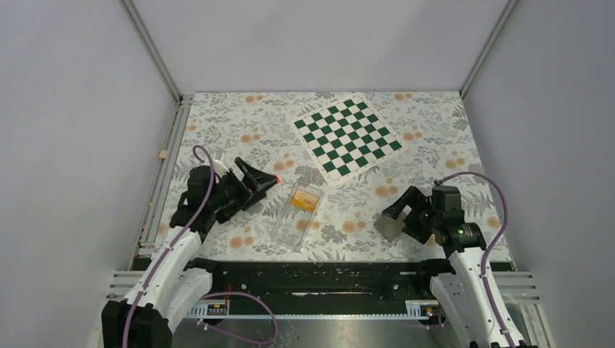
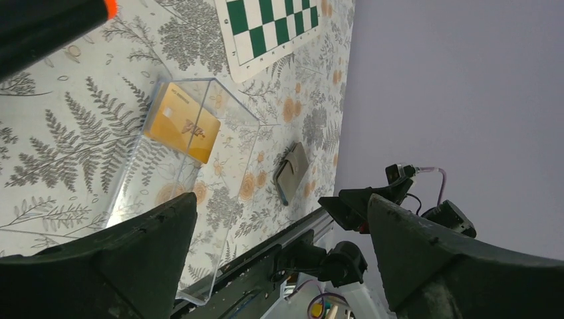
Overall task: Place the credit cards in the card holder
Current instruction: Open the card holder at the center of the board.
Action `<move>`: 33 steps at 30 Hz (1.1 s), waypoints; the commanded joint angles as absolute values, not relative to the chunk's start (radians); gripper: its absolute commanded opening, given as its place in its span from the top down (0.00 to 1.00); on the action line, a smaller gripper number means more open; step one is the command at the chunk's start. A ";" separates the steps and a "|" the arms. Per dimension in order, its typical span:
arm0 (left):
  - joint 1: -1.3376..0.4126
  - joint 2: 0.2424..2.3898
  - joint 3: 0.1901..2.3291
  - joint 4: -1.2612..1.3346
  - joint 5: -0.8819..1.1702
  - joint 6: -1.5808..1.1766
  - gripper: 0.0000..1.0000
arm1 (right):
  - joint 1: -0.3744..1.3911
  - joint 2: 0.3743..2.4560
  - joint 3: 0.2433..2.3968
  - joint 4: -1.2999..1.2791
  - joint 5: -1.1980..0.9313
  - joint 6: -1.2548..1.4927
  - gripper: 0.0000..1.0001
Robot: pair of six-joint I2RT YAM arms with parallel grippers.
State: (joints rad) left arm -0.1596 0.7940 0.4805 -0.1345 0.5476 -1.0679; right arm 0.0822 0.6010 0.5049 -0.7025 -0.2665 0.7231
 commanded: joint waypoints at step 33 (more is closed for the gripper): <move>-1.046 1.974 1.484 -0.315 0.370 -0.841 0.04 | 0.007 0.809 0.621 -0.904 -0.071 0.738 0.01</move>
